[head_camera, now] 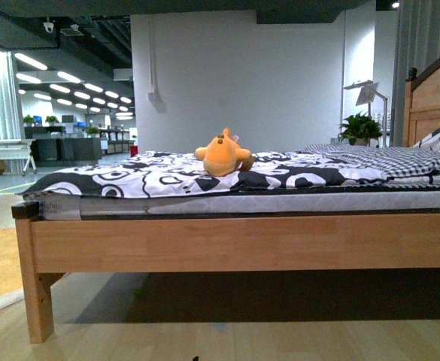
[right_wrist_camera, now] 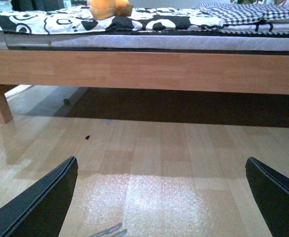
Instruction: Put away toys
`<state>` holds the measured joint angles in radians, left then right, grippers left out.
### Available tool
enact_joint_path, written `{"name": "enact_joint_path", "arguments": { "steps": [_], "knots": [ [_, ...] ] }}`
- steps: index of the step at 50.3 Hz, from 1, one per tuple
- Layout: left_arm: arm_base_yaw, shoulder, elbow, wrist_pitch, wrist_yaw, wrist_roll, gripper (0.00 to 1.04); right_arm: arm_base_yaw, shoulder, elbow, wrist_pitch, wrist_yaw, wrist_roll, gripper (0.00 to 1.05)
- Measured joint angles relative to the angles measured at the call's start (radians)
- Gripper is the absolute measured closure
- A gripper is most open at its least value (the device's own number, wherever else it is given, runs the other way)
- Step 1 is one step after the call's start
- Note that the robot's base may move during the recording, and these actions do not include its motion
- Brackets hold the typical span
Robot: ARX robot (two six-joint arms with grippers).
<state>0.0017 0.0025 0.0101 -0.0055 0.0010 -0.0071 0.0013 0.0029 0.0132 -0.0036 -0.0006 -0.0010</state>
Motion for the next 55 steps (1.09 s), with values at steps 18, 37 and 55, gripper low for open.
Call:
{"name": "enact_joint_path", "arguments": {
  "steps": [18, 37, 55],
  "knots": [
    [0.0, 0.0, 0.0, 0.0, 0.003, 0.0, 0.06, 0.0, 0.0, 0.0, 0.0, 0.003, 0.0, 0.0],
    [0.0, 0.0, 0.0, 0.0, -0.001, 0.0, 0.06, 0.0, 0.0, 0.0, 0.0, 0.0, 0.0, 0.0],
    [0.0, 0.0, 0.0, 0.0, 0.0, 0.0, 0.06, 0.0, 0.0, 0.0, 0.0, 0.0, 0.0, 0.0]
  ]
}}
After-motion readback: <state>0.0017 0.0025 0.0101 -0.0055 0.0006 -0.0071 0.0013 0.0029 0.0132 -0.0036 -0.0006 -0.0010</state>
